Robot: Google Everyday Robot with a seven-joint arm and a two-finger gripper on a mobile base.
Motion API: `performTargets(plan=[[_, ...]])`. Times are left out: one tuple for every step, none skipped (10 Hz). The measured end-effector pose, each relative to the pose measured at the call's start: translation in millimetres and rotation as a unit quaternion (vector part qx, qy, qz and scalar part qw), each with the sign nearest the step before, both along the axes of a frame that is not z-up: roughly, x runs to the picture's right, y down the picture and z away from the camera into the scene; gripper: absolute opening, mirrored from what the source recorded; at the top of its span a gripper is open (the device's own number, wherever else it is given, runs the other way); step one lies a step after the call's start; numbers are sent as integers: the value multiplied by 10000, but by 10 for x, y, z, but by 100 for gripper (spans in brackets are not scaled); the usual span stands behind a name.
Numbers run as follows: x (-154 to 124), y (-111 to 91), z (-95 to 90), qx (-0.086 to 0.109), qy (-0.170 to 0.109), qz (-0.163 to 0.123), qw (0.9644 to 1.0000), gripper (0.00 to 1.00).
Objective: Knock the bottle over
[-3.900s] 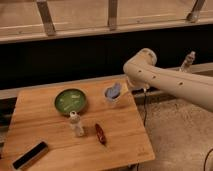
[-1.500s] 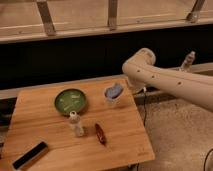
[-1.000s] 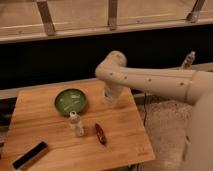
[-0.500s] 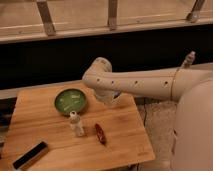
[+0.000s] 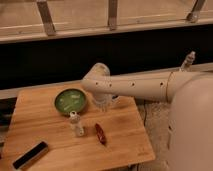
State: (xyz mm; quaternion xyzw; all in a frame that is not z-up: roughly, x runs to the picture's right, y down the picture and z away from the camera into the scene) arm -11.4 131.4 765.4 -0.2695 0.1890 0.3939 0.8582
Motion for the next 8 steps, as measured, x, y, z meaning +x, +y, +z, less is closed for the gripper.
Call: performTargets(plan=[[-50,141,-43,-114,-28,-19,9999,0],[-99,340,-116,-275,-65,-44,9996,0],[-134,478,-179,-396,-120,-51,9991,0],[-156,567,-224,-477,-169,-51,9987,0],[-193,667,-276,-562,-239,-54,9981,0],[-270,778,-328,-655,-342,-81,9972,0],[-312,827,-346,-712,-395,-88,9966,0],[-333,889,-359,-803,-462,-102,9956,0]])
